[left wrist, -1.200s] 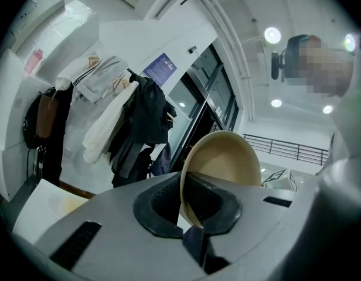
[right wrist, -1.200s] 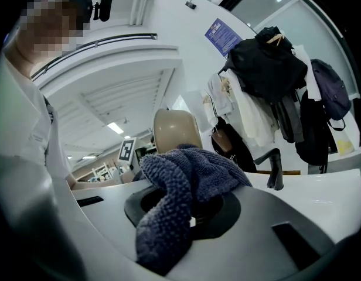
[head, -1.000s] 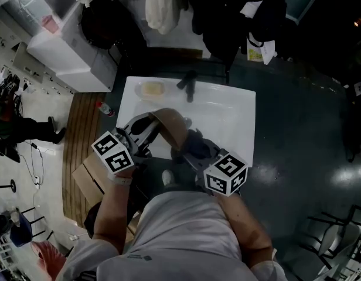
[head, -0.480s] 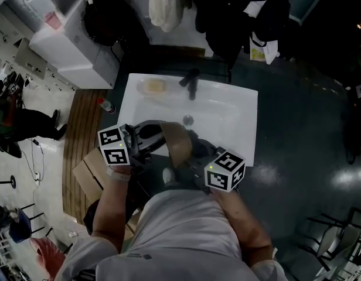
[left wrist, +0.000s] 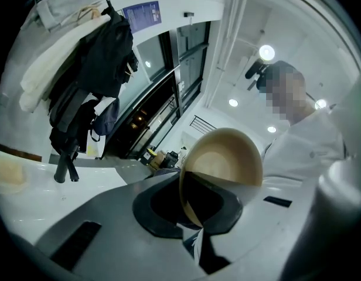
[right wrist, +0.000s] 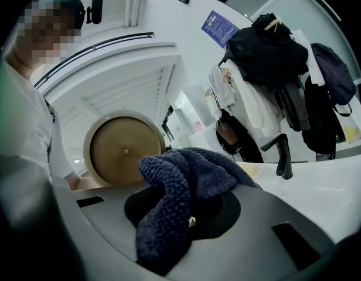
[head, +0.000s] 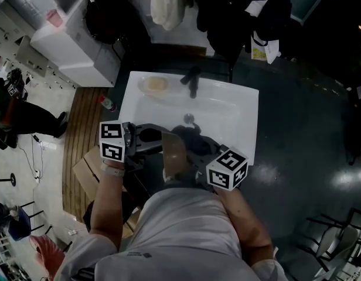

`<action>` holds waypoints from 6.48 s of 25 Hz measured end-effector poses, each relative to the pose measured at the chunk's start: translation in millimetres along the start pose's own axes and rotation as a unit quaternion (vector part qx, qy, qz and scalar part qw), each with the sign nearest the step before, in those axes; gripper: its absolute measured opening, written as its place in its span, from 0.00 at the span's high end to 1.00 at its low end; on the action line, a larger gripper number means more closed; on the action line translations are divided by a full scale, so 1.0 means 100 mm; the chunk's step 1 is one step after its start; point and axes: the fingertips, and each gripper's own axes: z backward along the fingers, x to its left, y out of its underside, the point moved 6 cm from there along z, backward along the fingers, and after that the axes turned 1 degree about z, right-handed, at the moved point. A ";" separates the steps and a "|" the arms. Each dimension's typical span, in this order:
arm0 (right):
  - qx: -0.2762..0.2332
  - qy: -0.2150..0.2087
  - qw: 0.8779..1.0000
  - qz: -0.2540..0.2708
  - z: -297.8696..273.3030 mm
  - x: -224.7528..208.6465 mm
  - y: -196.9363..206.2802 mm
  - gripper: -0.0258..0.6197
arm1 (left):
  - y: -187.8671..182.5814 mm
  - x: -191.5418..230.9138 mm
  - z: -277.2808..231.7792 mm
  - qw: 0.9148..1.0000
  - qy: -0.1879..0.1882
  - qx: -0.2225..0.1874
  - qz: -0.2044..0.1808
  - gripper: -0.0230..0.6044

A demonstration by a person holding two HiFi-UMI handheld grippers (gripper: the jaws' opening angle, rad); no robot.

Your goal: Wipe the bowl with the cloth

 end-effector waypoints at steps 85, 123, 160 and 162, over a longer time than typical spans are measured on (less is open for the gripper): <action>0.030 -0.006 0.998 0.060 0.20 0.08 -0.02 0.87 | 0.39 0.45 0.34 0.987 -0.122 0.014 0.101 0.93; 0.015 -0.084 0.995 0.058 -0.25 0.02 -0.20 0.87 | 0.42 0.13 0.66 0.982 -0.177 -0.027 0.061 0.93; -0.028 0.023 0.988 0.151 -0.33 -0.27 -0.39 0.87 | -0.19 -0.31 1.04 0.844 -0.488 -0.168 -0.145 0.93; -0.041 0.036 0.986 0.157 -0.28 -0.29 -0.45 0.87 | -0.20 -0.33 1.01 0.830 -0.505 -0.173 -0.161 0.93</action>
